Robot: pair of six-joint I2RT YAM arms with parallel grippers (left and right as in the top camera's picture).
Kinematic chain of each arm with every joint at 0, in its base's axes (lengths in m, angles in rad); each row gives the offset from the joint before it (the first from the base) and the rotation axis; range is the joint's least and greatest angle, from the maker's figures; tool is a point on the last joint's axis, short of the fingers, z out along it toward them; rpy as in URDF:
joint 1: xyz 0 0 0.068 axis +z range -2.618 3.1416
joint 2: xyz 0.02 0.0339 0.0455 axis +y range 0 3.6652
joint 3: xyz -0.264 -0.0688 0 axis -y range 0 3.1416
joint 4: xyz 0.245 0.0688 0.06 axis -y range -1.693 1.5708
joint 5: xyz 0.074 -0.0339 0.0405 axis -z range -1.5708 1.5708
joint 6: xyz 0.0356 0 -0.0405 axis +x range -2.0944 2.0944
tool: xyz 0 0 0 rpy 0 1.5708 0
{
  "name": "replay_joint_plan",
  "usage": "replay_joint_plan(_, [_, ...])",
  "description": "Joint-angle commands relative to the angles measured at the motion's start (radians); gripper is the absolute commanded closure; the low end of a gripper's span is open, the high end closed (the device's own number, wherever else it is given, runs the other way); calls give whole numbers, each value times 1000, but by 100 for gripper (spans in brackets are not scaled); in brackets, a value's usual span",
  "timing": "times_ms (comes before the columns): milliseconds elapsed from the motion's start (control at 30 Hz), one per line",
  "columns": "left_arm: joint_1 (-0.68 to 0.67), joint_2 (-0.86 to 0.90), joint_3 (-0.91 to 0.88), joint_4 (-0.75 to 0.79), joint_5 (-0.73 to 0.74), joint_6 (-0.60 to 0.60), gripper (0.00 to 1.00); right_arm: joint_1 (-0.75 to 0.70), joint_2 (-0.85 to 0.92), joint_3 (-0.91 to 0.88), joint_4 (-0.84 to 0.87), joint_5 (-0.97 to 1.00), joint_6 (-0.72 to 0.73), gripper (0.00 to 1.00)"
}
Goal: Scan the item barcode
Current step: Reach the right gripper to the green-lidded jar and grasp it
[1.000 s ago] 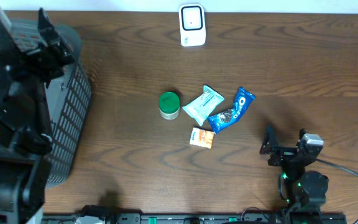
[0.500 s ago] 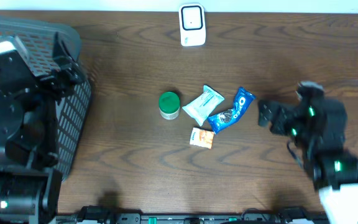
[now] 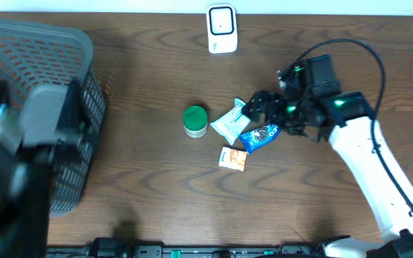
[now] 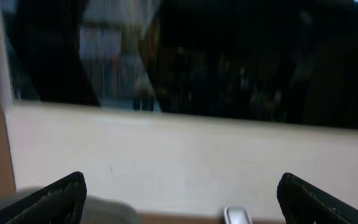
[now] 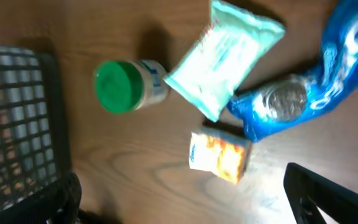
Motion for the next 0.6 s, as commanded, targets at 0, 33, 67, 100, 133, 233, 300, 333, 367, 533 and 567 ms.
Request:
replay_joint_plan(0, [5,-101,-29,26,16,28,2,92,15,78,-35,175,189,1])
replay_joint_plan(33, [5,-144,-52,43,16,27,2,138,29,114,-62,236,243,1])
replay_joint_plan(67, [5,-167,-64,52,16,28,2,158,37,131,-74,254,258,1])
replay_joint_plan(100, [5,-193,-70,63,16,28,2,198,50,163,-93,293,275,1])
replay_joint_plan(133, [5,-200,-68,64,16,28,2,227,56,180,-103,338,293,1])
replay_joint_plan(233, [5,-204,-25,-30,16,14,2,285,77,211,-113,445,333,1])
replay_joint_plan(300, [4,-224,-11,-60,16,13,2,307,122,238,-111,459,333,1])
replay_joint_plan(333, [4,-241,-12,-68,16,14,2,309,140,249,-111,459,332,1])
replay_joint_plan(367, [4,-259,-15,-72,16,14,2,309,169,270,-115,459,332,1])
replay_joint_plan(533, [5,-418,-106,-67,4,14,2,310,346,467,-191,443,268,1])
replay_joint_plan(567, [5,-462,-143,-54,5,14,2,314,385,520,-211,439,235,1])
